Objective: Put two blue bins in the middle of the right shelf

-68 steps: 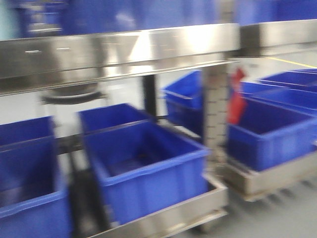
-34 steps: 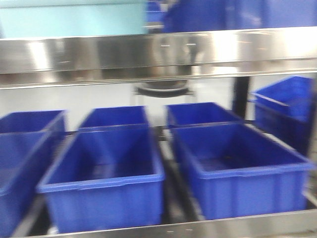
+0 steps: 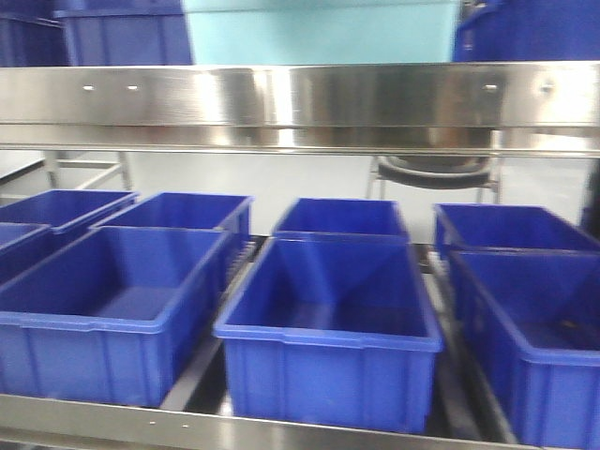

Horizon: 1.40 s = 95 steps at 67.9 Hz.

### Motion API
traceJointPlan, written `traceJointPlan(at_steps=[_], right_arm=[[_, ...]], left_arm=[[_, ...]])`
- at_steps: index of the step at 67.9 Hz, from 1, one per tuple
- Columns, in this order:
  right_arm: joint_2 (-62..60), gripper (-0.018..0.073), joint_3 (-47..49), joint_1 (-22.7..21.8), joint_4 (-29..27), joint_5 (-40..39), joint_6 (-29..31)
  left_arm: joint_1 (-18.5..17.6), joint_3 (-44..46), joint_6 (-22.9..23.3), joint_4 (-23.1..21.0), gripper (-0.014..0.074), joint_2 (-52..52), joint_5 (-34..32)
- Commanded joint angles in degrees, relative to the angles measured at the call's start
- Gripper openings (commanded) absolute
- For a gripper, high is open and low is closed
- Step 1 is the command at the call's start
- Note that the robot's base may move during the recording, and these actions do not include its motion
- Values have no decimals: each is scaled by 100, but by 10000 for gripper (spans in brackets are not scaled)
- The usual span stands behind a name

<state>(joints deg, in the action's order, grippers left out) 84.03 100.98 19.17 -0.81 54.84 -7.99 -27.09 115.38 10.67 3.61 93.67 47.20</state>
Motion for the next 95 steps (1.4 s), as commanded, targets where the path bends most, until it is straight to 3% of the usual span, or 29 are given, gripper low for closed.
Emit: traceJointPlan(at_steps=[1, 95], right_arm=[[-10, -153, 50, -4, 14, -142, 170], [-10, -153, 50, -4, 14, -142, 170]], left_arm=[[-14, 74, 155, -301, -111, -128, -508], [-14, 74, 155, -301, -111, -128, -508]])
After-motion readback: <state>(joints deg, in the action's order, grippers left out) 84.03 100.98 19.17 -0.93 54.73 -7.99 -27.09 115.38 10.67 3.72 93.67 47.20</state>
